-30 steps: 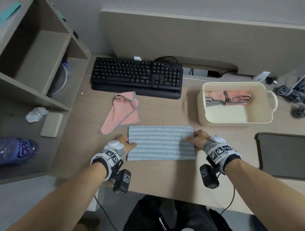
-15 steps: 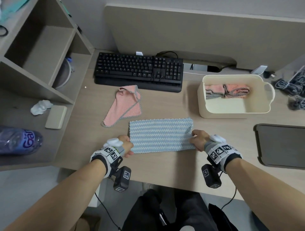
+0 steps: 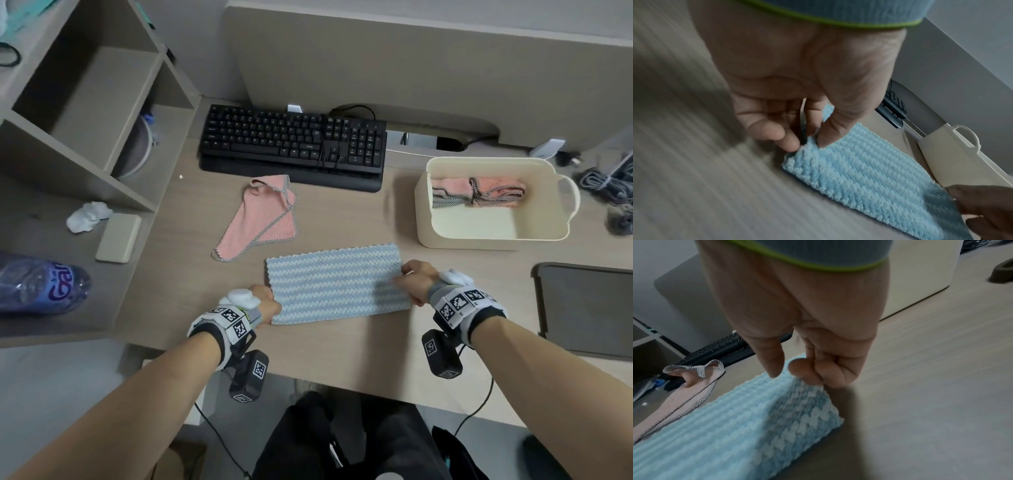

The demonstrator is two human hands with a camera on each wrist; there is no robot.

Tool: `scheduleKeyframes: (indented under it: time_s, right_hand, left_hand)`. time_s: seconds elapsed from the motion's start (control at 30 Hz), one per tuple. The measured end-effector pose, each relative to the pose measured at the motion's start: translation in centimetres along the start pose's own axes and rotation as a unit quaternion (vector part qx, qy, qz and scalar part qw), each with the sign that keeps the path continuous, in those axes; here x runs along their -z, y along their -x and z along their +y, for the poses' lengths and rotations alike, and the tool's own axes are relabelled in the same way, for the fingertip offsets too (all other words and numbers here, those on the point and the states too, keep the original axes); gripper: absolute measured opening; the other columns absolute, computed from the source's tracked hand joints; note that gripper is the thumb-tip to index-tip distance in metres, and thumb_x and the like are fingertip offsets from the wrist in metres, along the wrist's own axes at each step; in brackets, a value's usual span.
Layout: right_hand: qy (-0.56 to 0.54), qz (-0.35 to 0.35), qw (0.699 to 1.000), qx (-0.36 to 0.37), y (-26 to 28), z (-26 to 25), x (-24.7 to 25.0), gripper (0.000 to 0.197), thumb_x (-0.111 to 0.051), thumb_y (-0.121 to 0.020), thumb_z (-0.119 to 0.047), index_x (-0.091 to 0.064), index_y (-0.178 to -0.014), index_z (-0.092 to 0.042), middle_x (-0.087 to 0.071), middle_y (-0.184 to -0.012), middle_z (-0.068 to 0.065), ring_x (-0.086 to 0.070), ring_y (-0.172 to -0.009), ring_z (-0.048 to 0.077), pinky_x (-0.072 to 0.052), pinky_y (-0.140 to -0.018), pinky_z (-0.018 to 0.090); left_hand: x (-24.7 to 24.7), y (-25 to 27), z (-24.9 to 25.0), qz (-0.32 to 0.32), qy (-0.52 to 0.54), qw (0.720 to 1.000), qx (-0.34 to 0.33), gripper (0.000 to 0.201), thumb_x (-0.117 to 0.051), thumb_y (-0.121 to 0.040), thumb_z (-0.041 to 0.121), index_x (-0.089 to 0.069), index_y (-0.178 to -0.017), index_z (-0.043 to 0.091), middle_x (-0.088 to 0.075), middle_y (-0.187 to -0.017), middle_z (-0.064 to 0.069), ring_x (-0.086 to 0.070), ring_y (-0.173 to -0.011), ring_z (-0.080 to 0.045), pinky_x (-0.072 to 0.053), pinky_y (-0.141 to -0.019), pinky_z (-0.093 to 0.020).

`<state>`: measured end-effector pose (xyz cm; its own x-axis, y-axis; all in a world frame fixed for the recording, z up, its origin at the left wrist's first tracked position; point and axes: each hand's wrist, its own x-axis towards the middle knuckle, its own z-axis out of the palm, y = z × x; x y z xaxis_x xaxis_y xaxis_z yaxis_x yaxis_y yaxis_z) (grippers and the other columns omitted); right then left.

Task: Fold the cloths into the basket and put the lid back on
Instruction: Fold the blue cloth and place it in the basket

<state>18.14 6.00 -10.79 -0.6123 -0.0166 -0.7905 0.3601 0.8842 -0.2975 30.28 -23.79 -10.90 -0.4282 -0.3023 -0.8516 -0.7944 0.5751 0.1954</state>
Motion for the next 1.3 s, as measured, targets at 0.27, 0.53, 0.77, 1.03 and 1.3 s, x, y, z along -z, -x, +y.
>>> scheduleKeyframes:
  time_s: [0.27,0.53,0.77,1.03,1.3]
  right_hand:
    - [0.051,0.024,0.998,-0.002,-1.9,-1.6,0.0,0.024,-0.052,-0.09,-0.048,-0.057,-0.087,-0.025,-0.06,-0.066,0.005,-0.054,-0.051,0.021,-0.041,-0.049,0.024]
    - [0.136,0.056,0.989,0.004,-1.9,-2.4,0.5,0.012,-0.039,-0.097,-0.043,-0.046,-0.103,-0.035,-0.064,-0.09,0.002,-0.061,-0.074,0.021,-0.039,-0.057,0.026]
    - [0.113,0.041,0.993,0.004,-0.8,-1.7,0.7,0.021,-0.051,-0.093,-0.044,-0.055,-0.081,-0.028,-0.061,-0.073,-0.001,-0.058,-0.065,0.019,-0.045,-0.061,0.028]
    - [0.142,0.039,0.989,-0.021,-1.4,-1.2,-1.6,0.042,-0.057,-0.082,-0.045,-0.057,-0.112,-0.015,-0.066,-0.097,0.005,-0.065,-0.085,0.024,-0.054,-0.079,0.039]
    - [0.162,0.02,0.986,-0.037,0.0,-2.3,-2.0,0.04,-0.053,-0.091,-0.034,-0.054,-0.124,-0.011,-0.061,-0.119,0.006,-0.061,-0.108,0.027,-0.049,-0.096,0.039]
  left_hand:
    - [-0.1,-0.3,-0.4,0.005,-0.019,1.0,-0.016,0.024,-0.064,-0.082,0.018,-0.046,-0.069,0.01,-0.04,-0.061,-0.001,-0.036,-0.05,-0.014,-0.026,-0.044,-0.021]
    - [0.1,-0.5,-0.4,0.013,-0.127,0.992,-0.023,0.029,-0.052,-0.091,0.036,-0.056,-0.087,0.007,-0.054,-0.082,-0.005,-0.052,-0.072,-0.017,-0.038,-0.06,-0.023]
    - [0.5,-0.4,-1.0,0.058,-0.18,0.98,-0.062,0.045,-0.051,-0.091,0.037,-0.045,-0.125,0.008,-0.056,-0.122,-0.01,-0.056,-0.112,-0.028,-0.046,-0.091,-0.034]
    - [-1.5,-0.2,0.9,0.056,-0.184,0.955,-0.227,0.036,-0.064,-0.084,0.023,-0.056,-0.118,0.019,-0.046,-0.126,-0.005,-0.051,-0.113,-0.025,-0.044,-0.096,-0.034]
    - [-2.8,0.3,0.4,0.074,-0.218,0.944,-0.236,0.05,-0.059,-0.087,0.032,-0.044,-0.134,0.023,-0.035,-0.136,-0.006,-0.037,-0.126,-0.026,-0.035,-0.104,-0.033]
